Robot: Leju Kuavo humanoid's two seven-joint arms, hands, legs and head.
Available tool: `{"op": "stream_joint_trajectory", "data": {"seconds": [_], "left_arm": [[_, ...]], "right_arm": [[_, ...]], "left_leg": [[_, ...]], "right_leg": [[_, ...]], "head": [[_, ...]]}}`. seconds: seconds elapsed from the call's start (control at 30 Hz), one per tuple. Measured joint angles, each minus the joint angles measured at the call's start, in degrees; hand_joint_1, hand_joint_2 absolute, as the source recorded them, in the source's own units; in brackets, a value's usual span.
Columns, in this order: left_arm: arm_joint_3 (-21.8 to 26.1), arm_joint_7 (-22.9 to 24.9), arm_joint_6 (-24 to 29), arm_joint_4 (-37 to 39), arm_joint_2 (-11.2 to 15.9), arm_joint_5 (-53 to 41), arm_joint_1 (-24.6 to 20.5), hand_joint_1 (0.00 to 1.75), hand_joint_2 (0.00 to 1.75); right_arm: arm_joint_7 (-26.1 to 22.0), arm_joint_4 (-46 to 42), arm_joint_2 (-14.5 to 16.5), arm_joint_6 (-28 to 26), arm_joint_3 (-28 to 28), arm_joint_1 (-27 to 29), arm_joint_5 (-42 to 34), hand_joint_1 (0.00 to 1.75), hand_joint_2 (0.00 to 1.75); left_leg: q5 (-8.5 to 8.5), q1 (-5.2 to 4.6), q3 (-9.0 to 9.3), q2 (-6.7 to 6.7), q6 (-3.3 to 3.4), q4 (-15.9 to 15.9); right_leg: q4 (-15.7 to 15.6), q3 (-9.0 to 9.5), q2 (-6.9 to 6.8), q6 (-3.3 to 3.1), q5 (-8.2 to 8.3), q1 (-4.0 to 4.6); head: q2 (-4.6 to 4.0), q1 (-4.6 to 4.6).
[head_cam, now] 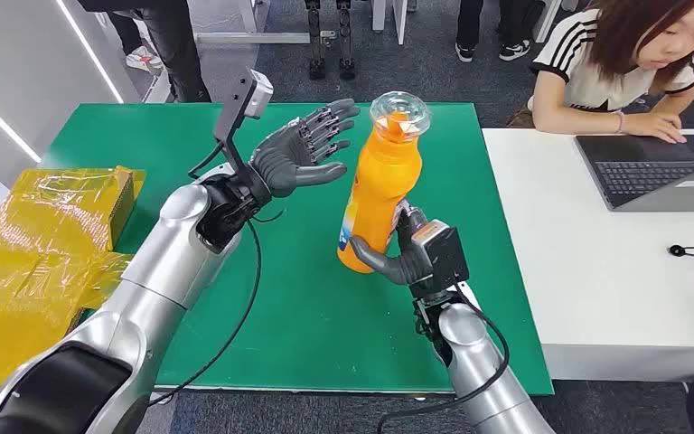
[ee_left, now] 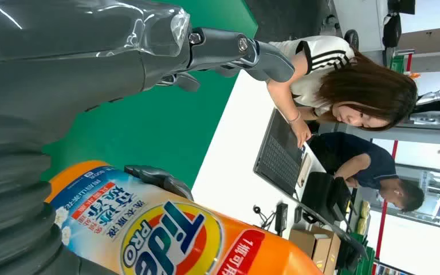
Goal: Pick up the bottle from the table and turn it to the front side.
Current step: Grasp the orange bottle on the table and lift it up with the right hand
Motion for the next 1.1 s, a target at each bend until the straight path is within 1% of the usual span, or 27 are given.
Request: {"op": "stream_joint_trajectory", "data": {"seconds": [0.37,0.5,0.63,0.73,0.83,0.97,1.1], "left_arm": [[0.0,-0.2,0.8,2.1,-0.2,1.2,-1.3,0.00,1.75],[0.0,-2.6,3.9,2.5,-0.1,0.8,-1.8,0.00,1.75],[0.0,-5.9,8.1,2.4,0.8,-1.3,-1.7,0.00,1.75],[0.5,-7.4,10.1,0.9,1.8,-3.3,-0.3,0.00,1.75],[1.2,-7.9,10.8,-1.7,2.9,-4.9,1.7,0.00,1.75],[2.3,-8.0,9.7,-4.2,4.0,-6.0,3.7,0.00,1.75],[2.9,-7.9,7.6,-4.6,4.2,-6.1,4.2,0.00,1.75]], "right_arm": [[0.0,-0.6,-0.4,-0.2,-0.4,0.4,-0.1,1.75,1.75],[0.0,-0.7,-0.8,-1.2,-1.4,0.7,-0.2,1.75,1.75],[0.0,-2.2,-1.4,-2.5,-4.0,2.3,-1.2,1.75,1.75],[0.1,-2.9,-1.8,-2.9,-6.4,3.1,-2.1,1.75,1.75],[0.2,-2.8,-2.1,-3.0,-8.7,3.1,-2.5,1.75,1.75],[0.9,-0.9,-2.2,-2.8,-10.4,1.7,-2.6,1.75,1.75],[1.2,5.8,-2.0,-1.3,-10.6,-3.4,-2.3,1.75,1.75]], "left_leg": [[0.00,0.00,-0.01,-0.01,0.00,0.0],[0.00,0.00,-0.01,-0.01,0.00,0.0],[0.00,0.00,-0.02,-0.02,0.00,0.0],[0.00,0.00,-0.02,-0.01,0.00,0.0],[0.00,0.00,-0.03,-0.01,0.00,0.0],[0.00,0.00,-0.03,-0.01,0.00,0.0],[0.05,0.00,-0.03,0.00,-0.02,0.0]], "right_leg": [[0.0,0.00,-0.01,0.00,0.00,0.00],[0.0,0.01,-0.01,0.00,0.00,0.00],[0.0,0.01,-0.03,0.00,0.00,0.00],[0.0,0.01,-0.02,0.00,0.00,0.00],[0.0,0.01,-0.03,0.00,0.00,0.00],[0.0,0.01,-0.02,0.00,0.00,0.00],[0.0,0.01,-0.02,-0.07,0.07,0.00]], "head": [[0.00,0.01],[0.00,0.01],[0.00,0.01],[0.00,0.01],[0.00,0.01],[0.00,0.01],[0.00,0.02]]}}
